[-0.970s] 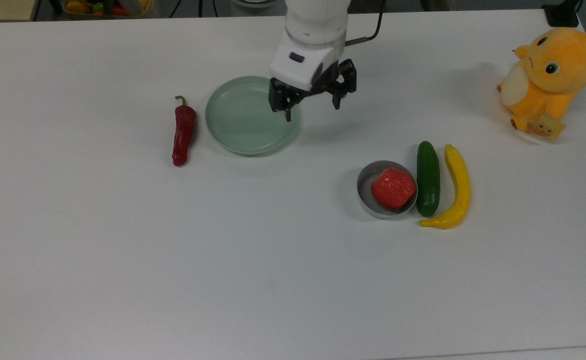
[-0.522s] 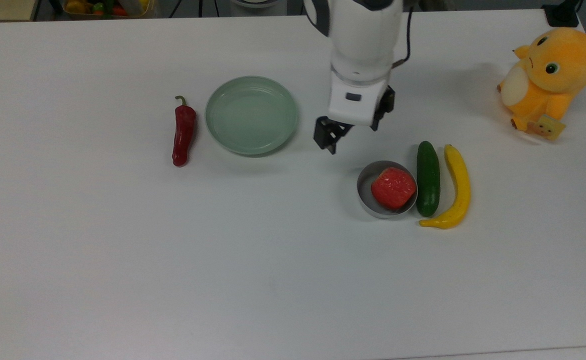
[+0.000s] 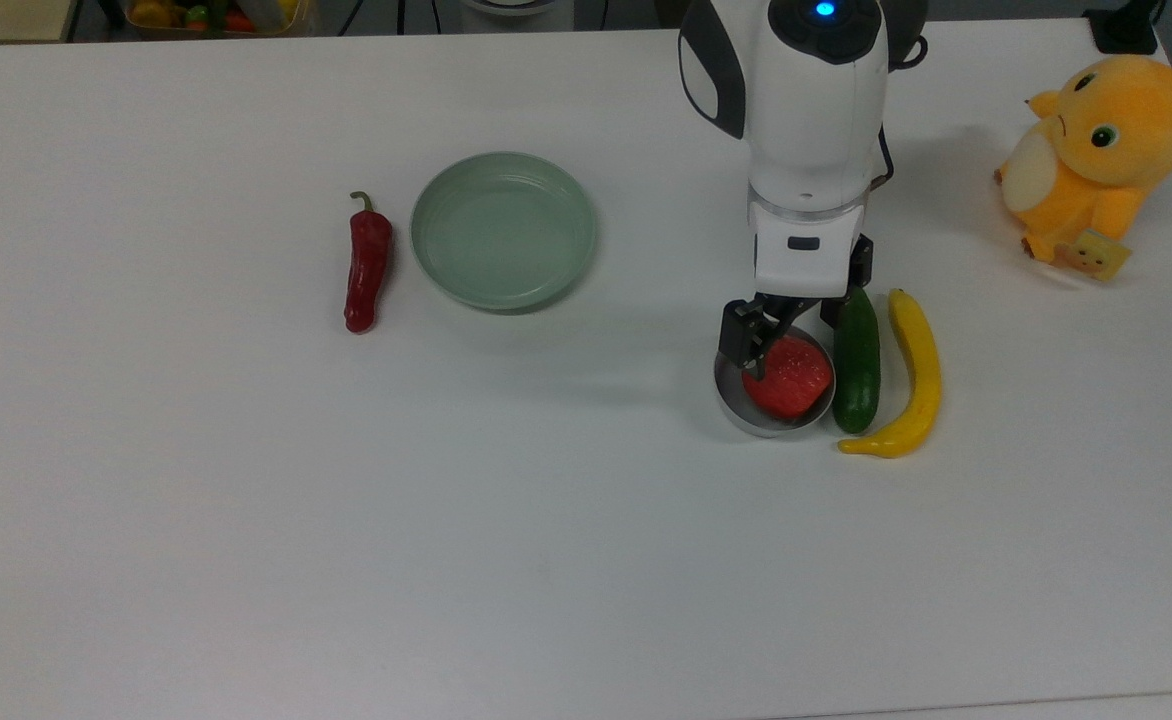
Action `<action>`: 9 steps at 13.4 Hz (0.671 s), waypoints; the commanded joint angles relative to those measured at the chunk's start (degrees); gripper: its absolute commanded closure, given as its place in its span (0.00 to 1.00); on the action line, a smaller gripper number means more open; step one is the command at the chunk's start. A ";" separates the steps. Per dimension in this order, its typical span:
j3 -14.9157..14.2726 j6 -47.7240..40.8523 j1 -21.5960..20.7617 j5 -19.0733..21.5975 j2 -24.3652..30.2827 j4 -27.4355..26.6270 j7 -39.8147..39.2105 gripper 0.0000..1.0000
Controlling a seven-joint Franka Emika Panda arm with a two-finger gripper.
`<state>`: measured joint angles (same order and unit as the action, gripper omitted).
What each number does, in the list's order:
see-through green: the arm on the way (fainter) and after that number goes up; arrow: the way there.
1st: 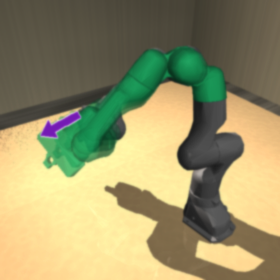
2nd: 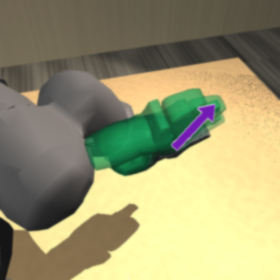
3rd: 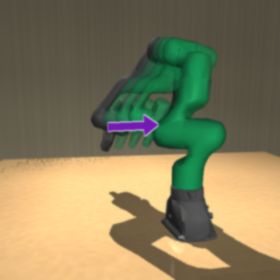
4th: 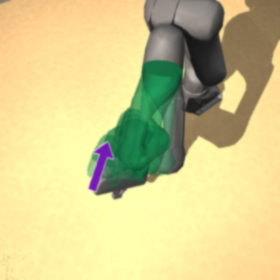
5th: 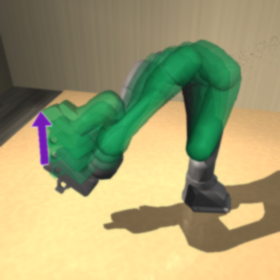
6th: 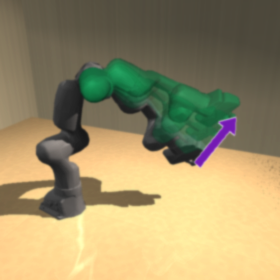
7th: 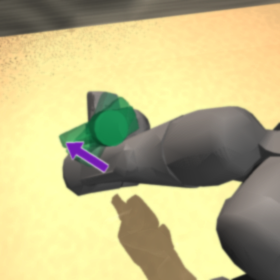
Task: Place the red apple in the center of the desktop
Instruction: 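Lower the gripper and close it on the red apple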
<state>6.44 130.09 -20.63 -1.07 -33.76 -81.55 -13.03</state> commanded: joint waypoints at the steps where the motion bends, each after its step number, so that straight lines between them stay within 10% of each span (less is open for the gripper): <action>1: -0.91 2.36 -1.78 -2.26 -2.45 1.92 -0.59 0.00; 7: -0.91 4.47 -1.96 -4.03 -5.18 1.83 -0.59 0.00; 9: -0.91 4.47 -2.57 -5.26 -5.44 1.74 -0.50 0.53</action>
<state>6.44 133.85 -21.75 -4.87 -38.16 -80.96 -13.06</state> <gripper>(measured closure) 0.026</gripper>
